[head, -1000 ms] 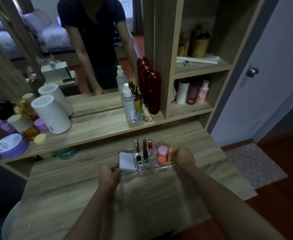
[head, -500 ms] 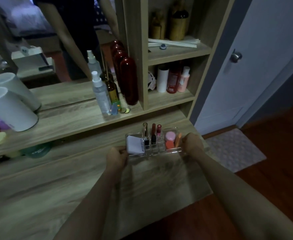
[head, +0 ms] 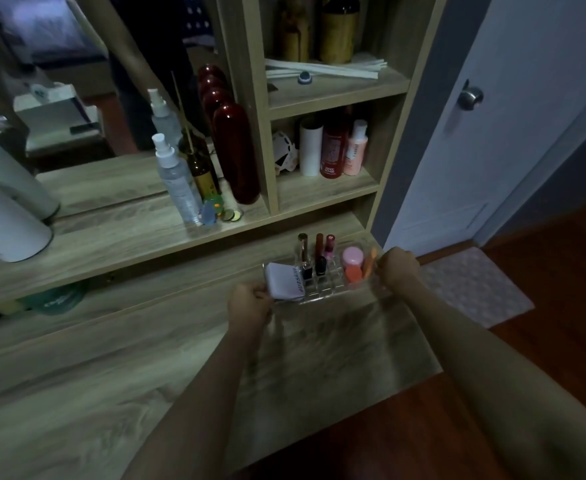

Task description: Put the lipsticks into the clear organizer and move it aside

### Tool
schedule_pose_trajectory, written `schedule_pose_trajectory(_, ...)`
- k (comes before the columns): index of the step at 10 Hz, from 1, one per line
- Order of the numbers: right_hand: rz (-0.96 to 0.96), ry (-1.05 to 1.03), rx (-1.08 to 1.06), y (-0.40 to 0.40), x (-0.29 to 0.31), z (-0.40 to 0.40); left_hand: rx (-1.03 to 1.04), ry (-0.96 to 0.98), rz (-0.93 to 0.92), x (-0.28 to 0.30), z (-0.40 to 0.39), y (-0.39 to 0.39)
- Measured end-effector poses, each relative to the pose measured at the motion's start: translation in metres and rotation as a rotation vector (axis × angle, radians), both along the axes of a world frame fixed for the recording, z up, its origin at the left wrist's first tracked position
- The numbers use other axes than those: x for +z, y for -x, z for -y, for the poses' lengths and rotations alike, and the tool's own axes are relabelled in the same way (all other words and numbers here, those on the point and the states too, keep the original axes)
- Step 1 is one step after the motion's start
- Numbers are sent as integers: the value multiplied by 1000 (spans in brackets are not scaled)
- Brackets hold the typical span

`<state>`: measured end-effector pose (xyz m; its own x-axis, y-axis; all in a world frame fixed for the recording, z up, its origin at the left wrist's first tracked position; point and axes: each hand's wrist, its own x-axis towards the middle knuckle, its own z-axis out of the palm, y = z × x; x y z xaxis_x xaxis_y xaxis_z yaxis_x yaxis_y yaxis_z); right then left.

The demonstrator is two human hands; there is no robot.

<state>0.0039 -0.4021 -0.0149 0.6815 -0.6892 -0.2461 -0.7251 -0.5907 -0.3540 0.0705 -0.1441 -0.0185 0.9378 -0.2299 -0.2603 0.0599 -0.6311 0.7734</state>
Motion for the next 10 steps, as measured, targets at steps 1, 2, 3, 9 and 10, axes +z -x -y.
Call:
schedule_pose_trajectory(1,-9,15,25,-2,0,5,27,1,-45,-2,5,4)
schedule_pose_trajectory(2,-11,18,19,-3,-1,11,40,-2,-42,-5,8,6)
schedule_pose_trajectory(3,-17,5,24,-5,-2,15,49,4,-45,-5,10,7)
schedule_pose_trajectory(9,13,-83,-57,18,-4,9,79,89,-110,-8,4,16)
schedule_pose_trajectory(10,12,-124,-97,39,-8,-4,37,-10,-120,-16,-6,23)
